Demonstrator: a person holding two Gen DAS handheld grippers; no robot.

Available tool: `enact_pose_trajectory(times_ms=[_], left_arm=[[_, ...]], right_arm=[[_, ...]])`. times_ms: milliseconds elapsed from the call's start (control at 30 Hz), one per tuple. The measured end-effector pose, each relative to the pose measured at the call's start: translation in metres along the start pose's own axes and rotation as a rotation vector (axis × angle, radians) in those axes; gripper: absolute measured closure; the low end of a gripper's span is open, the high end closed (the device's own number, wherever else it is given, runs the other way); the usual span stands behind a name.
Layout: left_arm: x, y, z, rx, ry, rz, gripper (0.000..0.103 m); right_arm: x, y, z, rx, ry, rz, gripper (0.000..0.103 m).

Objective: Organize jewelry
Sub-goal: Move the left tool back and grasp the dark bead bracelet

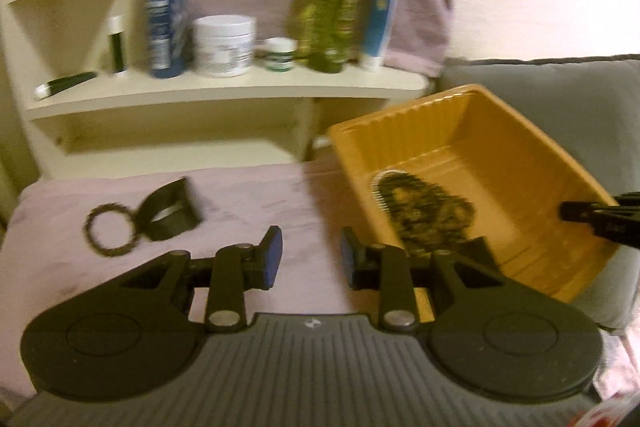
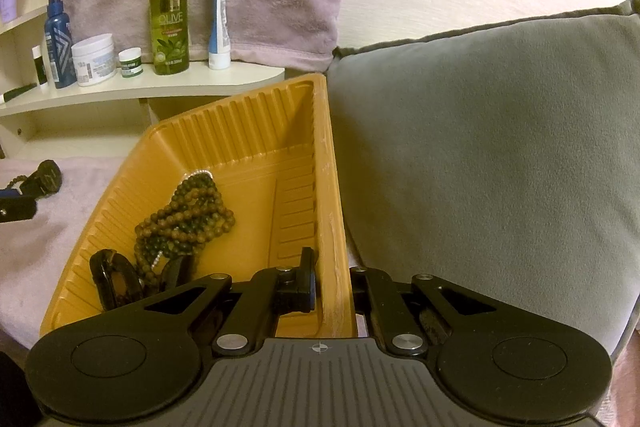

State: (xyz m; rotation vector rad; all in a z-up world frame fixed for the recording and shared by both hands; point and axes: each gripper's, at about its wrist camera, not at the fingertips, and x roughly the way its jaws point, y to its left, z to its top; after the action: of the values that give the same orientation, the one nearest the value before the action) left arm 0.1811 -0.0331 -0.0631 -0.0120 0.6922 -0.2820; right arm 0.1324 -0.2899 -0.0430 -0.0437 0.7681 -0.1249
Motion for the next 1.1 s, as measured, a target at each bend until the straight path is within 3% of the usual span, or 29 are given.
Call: enact_pose_trajectory(times_ms=[400,633,933,1100], left_arm=[[0.002,0.056,-0.013,-0.044,0.013,0.158,0.074],[0.013,0.088,-0.015,0.016,0.005,0.253,0.072],[0.047,0.098,-0.012,0.218,0.064,0.237,0.076],[0.062,0.102,-0.011,0.27,0.093,0.226,0.081]], right_arm=[[0.001,-0.001,-0.001,-0.009,0.005,-0.005,0.097],[0.002,-0.001,-0.002,-0.015,0.007,-0.006,0.097],[0.004,0.001,-0.002,-0.023,0.021,-0.016,0.097],[0.006,0.0,-0.003,-0.019,0.028,-0.017,0.097]])
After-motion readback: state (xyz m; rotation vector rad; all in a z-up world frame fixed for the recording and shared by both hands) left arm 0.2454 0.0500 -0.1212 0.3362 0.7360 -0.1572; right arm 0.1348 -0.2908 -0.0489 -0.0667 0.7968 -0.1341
